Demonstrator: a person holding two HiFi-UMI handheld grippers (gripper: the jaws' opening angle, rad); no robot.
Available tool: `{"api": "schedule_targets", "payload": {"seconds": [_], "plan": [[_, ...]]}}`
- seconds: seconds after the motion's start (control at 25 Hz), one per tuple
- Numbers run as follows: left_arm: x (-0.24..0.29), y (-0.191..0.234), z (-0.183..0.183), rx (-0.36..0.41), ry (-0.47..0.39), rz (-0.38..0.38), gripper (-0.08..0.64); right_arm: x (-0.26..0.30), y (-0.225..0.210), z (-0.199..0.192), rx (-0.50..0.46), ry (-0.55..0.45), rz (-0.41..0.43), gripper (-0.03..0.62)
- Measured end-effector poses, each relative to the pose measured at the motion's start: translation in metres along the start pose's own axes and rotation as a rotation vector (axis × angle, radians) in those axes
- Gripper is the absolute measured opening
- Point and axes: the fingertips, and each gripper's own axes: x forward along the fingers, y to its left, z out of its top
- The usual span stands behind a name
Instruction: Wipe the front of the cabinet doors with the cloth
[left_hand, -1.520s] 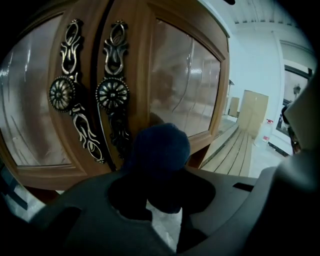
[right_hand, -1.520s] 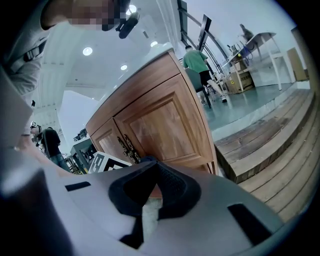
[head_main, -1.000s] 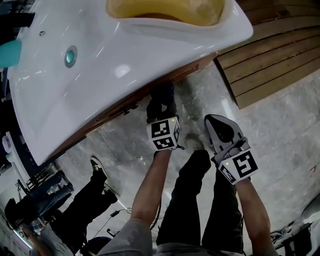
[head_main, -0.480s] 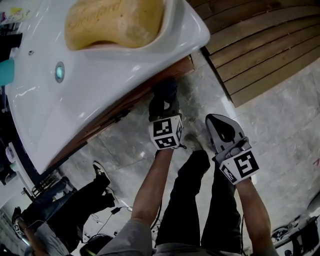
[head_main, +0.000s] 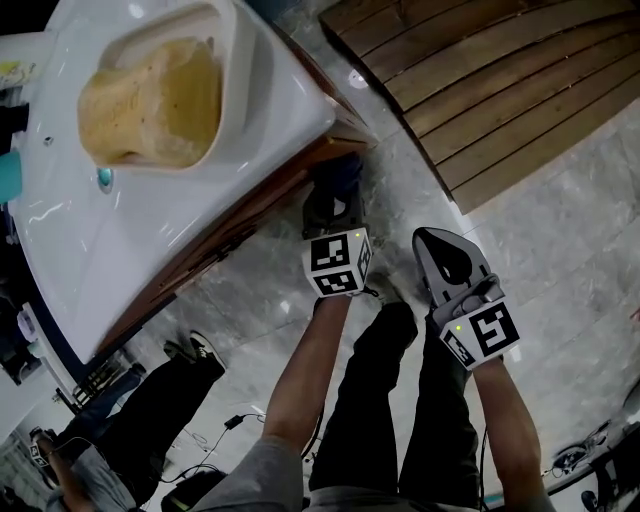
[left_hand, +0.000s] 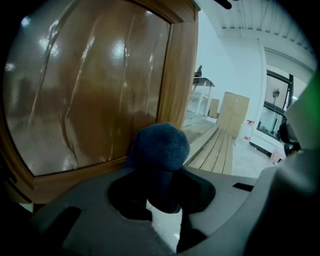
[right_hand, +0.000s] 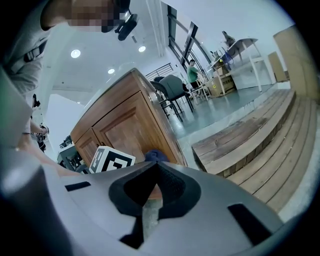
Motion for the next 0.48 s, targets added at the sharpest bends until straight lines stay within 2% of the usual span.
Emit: {"api": "schedule_targets", "payload": {"seconds": [0.32,0.48], "plan": [[0.015,-0.024,0.007,-0.009,0.008,-0.059,0.106,-0.009,-0.015,0.003,0.012,-0.009,-0.021,0.011],[0.015,-0.039,0.015,-0.013,-0.001,-0.124,0.106,-0.014,-0.017,0.007,0.011,-0.018,-0.022,0.011]]}}
